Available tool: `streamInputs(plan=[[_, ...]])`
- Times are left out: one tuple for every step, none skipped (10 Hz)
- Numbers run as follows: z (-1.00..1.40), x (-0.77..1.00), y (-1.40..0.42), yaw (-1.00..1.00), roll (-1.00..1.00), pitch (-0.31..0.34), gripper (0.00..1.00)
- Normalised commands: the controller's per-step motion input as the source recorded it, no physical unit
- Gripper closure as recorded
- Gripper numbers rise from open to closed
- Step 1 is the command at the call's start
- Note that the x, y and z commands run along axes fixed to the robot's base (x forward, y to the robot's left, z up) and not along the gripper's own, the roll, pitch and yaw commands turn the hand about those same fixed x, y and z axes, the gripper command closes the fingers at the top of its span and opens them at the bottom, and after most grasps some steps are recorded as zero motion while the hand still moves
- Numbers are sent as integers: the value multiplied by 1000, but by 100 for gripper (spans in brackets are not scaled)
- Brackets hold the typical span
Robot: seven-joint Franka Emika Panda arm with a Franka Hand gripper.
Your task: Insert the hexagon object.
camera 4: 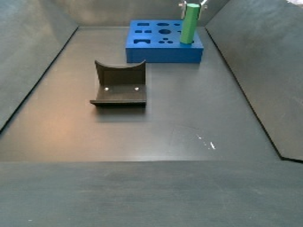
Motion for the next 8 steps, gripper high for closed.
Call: streamInputs(plan=[[-294, -129, 0, 69, -106, -26, 100], [-311, -140, 0, 69, -134, -34, 100], [-326, -171, 0, 100, -169, -29, 100], [-434, -74, 0, 97, -163, -31, 100], [-557, 0, 0, 46, -157, -14, 100], [-569, 11, 0, 31, -151, -23, 100], [-520, 0, 0, 20, -109, -34, 100], [-480, 0, 0, 17, -67, -26, 100]])
